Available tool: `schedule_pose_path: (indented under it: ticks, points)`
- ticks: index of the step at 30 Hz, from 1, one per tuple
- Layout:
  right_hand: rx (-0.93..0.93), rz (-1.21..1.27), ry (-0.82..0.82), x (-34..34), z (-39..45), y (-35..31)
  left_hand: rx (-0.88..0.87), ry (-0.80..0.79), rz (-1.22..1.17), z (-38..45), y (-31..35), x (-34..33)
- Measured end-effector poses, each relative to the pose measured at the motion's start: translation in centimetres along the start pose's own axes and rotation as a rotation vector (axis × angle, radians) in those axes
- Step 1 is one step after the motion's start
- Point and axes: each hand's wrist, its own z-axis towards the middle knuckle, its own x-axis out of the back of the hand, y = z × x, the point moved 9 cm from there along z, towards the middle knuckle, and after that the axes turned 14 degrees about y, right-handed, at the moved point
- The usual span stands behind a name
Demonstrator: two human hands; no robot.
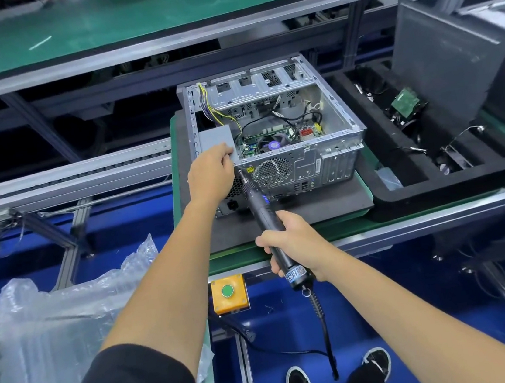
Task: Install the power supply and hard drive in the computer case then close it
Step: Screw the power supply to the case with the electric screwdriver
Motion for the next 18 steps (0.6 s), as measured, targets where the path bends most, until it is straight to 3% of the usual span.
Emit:
schedule_pose_path:
  ticks: [8, 18]
  points:
    - [0.036, -0.139, 0.101, -1.0, 0.1, -0.4, -0.007, 0.008, 0.007, 0.0, 0.2, 0.1]
    - [0.027, -0.138, 0.123, -1.2, 0.2, -0.5, -0.023, 0.051, 0.002, 0.0, 0.3, 0.3]
